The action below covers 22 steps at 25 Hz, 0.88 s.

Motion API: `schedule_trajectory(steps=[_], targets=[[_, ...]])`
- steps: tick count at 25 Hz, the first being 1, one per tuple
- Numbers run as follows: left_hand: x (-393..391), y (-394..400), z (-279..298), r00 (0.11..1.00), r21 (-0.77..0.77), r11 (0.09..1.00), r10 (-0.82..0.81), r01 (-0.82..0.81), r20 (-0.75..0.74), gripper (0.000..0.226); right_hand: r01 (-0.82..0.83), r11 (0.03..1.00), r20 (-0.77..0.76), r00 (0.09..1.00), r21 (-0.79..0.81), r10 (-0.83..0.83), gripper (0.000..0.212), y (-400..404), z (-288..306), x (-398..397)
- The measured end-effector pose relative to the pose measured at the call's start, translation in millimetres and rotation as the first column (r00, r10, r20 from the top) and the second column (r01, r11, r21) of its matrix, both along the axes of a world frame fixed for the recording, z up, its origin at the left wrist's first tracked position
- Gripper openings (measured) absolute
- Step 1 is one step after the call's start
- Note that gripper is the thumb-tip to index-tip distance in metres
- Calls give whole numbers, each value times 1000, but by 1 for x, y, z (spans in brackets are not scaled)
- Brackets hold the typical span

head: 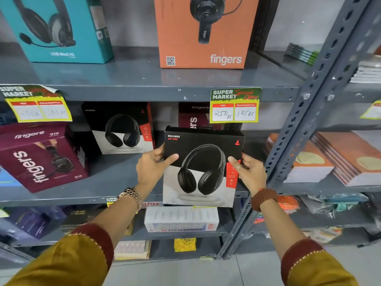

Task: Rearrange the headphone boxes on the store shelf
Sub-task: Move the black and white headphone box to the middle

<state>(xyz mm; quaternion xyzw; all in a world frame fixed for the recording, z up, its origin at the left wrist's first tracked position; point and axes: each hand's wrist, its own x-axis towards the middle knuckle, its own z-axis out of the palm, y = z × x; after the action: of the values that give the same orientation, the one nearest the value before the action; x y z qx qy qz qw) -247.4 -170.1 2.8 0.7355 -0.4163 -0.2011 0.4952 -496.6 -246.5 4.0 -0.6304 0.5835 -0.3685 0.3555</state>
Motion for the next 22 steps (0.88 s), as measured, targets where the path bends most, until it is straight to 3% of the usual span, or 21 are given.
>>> schedule_trajectory(steps=[2, 6, 12, 18, 22], targets=[[8, 13, 0, 1000, -8, 1000, 15, -15, 1, 52, -23, 1000, -17, 1000, -8, 23, 78, 5, 2, 6], [34, 42, -2, 997, -26, 997, 75, -74, 11, 48, -100, 995, -10, 995, -25, 100, 48, 17, 13, 39], [109, 84, 8, 984, -30, 987, 161, -159, 72, 44, -252, 967, 43, 966, -43, 254, 55, 28, 14, 134], [192, 81, 2, 997, -8, 999, 43, -44, -63, 64, -298, 954, 183, 939, 10, 291, 59, 19, 4, 223], [219, 69, -1, 982, 7, 1000, -15, 17, -190, 75, -250, 968, 141, 958, -7, 249, 50, 9, -9, 260]])
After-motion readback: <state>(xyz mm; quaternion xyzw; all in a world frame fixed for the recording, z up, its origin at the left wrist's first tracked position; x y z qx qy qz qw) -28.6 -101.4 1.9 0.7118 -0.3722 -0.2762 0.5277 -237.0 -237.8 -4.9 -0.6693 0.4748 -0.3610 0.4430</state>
